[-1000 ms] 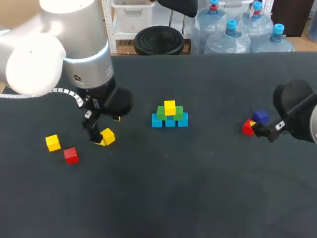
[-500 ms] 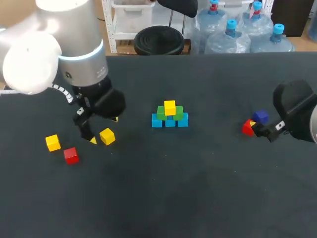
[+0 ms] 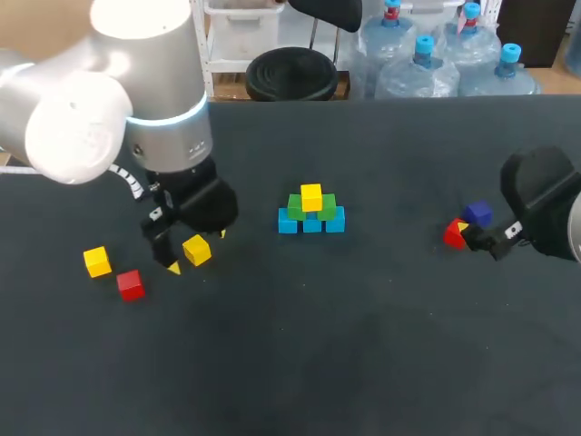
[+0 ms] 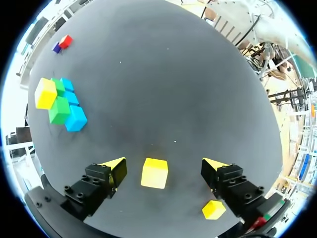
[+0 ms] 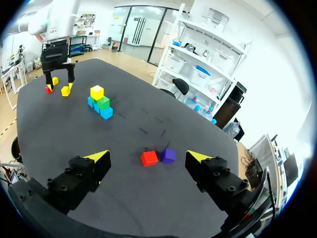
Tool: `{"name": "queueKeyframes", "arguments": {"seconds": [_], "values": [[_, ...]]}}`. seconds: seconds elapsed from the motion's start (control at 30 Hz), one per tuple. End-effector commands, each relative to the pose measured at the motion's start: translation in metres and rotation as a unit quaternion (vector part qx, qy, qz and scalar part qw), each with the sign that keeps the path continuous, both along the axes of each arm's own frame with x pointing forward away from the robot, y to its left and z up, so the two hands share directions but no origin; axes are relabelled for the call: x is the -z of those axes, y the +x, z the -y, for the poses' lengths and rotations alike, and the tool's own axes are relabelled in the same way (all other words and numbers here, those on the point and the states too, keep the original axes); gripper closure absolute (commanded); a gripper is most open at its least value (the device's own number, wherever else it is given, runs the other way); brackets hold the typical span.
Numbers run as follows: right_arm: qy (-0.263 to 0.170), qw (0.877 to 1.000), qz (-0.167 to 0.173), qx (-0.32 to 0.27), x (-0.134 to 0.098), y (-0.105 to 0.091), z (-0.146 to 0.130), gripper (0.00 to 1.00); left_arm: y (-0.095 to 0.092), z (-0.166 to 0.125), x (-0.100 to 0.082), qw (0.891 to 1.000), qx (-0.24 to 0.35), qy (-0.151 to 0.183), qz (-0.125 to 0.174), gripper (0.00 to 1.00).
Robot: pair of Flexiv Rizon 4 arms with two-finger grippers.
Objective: Place the blue cubes, place green cubes on the blue cubes, place the yellow cubes on the green cubes, then place the red cubes on the yellow cubes, and place purple cube on the red cubes.
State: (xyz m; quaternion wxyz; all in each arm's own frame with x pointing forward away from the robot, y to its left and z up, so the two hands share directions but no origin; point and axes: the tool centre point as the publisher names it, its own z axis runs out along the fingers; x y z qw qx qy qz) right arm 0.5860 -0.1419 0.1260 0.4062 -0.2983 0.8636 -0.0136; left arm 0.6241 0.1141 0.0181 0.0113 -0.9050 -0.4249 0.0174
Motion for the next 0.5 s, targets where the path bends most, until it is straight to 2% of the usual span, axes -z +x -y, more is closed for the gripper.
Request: {"name": "queueKeyframes", "arguments": {"seconds": [0.03,0.07,0.1,0.17,0.23,0.33,0.43,0.5], "values": [[0.003,1.0,0.004,-0.001,0.002,0.0,0.001,0.0,0.004,0.0,0.006,1.0,0.001,0.003,-0.003,0.09],[0.003,1.0,0.004,-0.001,0.002,0.0,0.001,0.0,0.005,-0.001,0.008,1.0,-0.001,0.004,-0.005,0.27],[0.003,1.0,0.004,-0.001,0.002,0.0,0.001,0.0,0.005,-0.001,0.009,1.0,-0.002,0.006,-0.007,0.3],[0.003,1.0,0.004,-0.001,0.002,0.0,0.001,0.0,0.006,-0.002,0.01,1.0,-0.007,0.007,-0.01,0.18],[0.003,1.0,0.004,-0.001,0.002,0.0,0.001,0.0,0.008,-0.004,0.012,1.0,-0.008,0.018,-0.01,0.31],[0.003,1.0,0.004,-0.001,0.002,0.0,0.001,0.0,0.011,-0.009,0.017,0.999,-0.013,0.036,-0.012,0.25],[0.003,1.0,0.004,-0.001,0.002,0.0,0.001,0.0,0.014,-0.013,0.019,0.999,-0.023,0.036,-0.011,0.12],[0.003,1.0,0.004,-0.001,0.002,0.0,0.001,0.0,0.016,-0.013,0.019,0.999,-0.027,0.036,-0.009,0.11]]}}
